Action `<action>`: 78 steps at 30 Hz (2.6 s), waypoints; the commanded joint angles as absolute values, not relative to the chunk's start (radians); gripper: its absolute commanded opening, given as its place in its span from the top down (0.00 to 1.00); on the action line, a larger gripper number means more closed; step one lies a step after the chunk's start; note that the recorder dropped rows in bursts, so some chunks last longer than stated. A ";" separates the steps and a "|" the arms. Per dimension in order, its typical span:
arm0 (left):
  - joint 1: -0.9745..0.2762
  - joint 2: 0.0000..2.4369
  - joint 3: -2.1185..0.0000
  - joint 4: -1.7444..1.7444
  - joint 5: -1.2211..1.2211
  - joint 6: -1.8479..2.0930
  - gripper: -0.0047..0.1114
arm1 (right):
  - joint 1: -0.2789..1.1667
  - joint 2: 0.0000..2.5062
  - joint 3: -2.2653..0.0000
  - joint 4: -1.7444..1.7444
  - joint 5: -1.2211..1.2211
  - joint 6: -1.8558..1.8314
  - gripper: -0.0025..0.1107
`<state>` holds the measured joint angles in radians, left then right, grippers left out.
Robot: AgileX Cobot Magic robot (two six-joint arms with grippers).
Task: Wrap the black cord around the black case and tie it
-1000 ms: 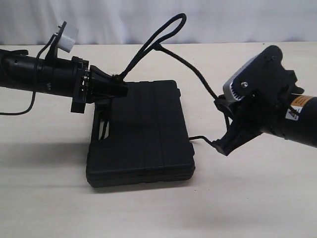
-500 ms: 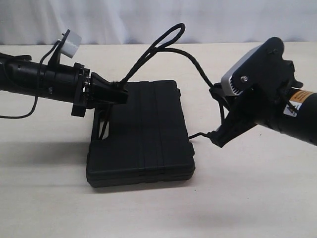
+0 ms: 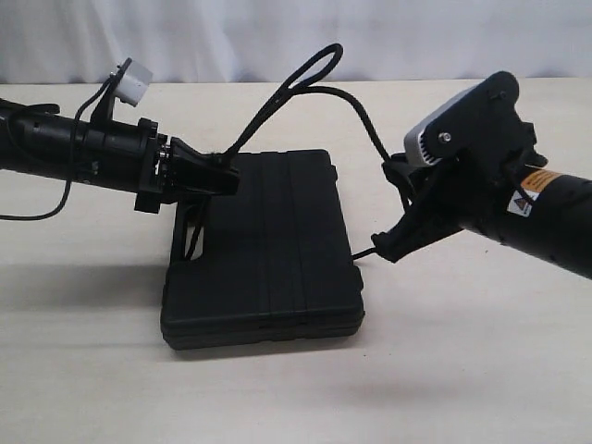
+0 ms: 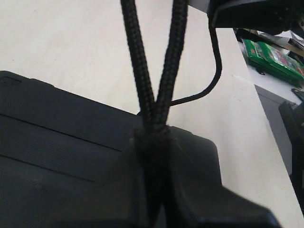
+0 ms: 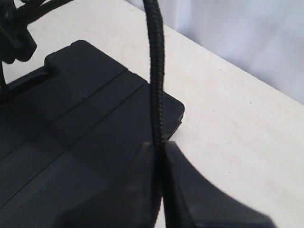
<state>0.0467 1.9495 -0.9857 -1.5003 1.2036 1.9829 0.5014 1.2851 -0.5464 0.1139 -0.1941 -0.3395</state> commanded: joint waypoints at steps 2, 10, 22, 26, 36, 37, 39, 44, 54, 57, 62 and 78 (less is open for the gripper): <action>0.045 1.946 -0.991 -1.507 1.221 1.925 0.96 | 0.452 1.290 -0.546 0.116 -0.228 -0.263 0.94; 0.045 1.946 -0.991 -1.529 1.221 1.906 0.96 | 0.407 1.290 -0.546 -0.295 -0.222 0.041 0.94; -0.012 1.946 -0.991 -1.529 1.221 1.906 0.96 | 0.407 1.435 -0.546 -0.715 -0.567 0.479 0.94; -0.011 1.946 -0.991 -1.529 1.221 1.906 0.96 | 0.401 1.449 -0.546 -0.610 -0.517 0.520 0.94; 0.011 1.946 -0.991 -1.541 1.221 1.906 0.96 | 0.143 1.446 -0.546 -1.116 -0.635 0.835 0.94; 0.011 1.946 -0.991 -1.546 1.221 1.906 0.96 | 0.118 1.450 -0.546 -1.181 -0.656 0.874 0.94; 0.011 1.946 -0.991 -1.547 1.221 1.906 0.96 | 0.069 1.467 -0.546 -1.292 -0.693 0.938 0.94; 0.011 1.946 -0.991 -1.538 1.221 1.882 0.96 | 0.037 1.516 -0.555 -1.297 -0.787 0.896 0.94; 0.011 1.946 -0.991 -1.493 1.221 1.849 0.96 | 0.037 1.603 -0.678 -1.294 -0.862 0.882 0.94; 0.011 1.946 -0.991 -1.495 1.221 1.849 0.96 | 0.037 1.624 -0.695 -1.303 -0.837 0.875 0.94; 0.011 1.946 -0.991 -1.505 1.221 1.849 0.96 | 0.037 1.631 -0.695 -1.354 -0.693 0.850 0.94; -0.013 1.946 -0.991 -1.453 1.221 1.861 0.96 | 0.038 1.631 -0.765 -1.294 -0.807 0.845 0.94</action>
